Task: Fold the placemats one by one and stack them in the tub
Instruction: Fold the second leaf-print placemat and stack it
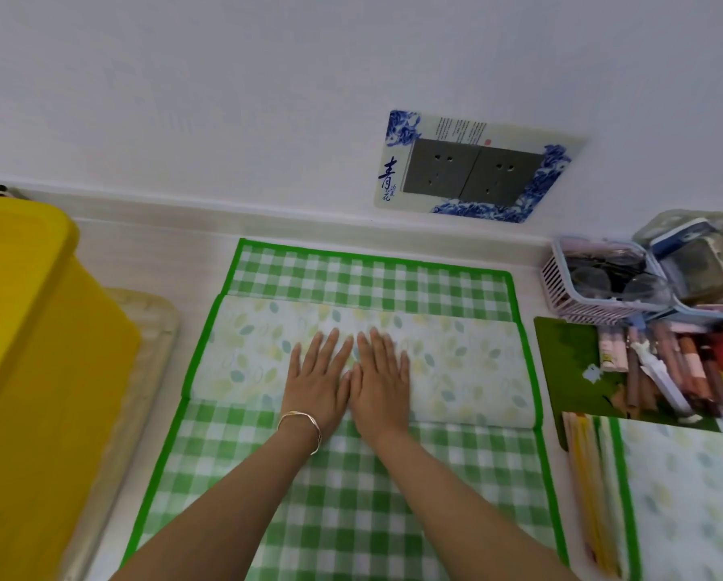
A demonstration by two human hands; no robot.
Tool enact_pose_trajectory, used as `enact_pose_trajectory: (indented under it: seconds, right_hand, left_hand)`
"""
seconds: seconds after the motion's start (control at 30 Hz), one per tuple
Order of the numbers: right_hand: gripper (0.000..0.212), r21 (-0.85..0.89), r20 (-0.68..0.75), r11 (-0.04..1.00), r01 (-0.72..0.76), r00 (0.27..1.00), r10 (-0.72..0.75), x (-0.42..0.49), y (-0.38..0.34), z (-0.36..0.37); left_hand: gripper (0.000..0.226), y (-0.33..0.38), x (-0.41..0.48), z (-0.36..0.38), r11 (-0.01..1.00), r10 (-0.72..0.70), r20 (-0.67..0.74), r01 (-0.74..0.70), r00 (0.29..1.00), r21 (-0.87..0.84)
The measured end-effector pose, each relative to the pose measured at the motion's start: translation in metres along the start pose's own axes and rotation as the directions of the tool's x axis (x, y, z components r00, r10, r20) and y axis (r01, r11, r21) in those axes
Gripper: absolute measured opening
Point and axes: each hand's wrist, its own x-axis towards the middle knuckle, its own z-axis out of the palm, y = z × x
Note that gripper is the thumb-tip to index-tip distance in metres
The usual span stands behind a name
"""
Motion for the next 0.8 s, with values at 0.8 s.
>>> enact_pose_trajectory:
  seconds: [0.8]
  right_hand:
    - [0.068,-0.096,-0.051,0.98,-0.175,0.984,0.171,-0.022,0.162,-0.055]
  left_hand:
    - [0.081,0.0,-0.003,-0.004,1.0,0.022,0.029,-0.021,0.999,-0.018]
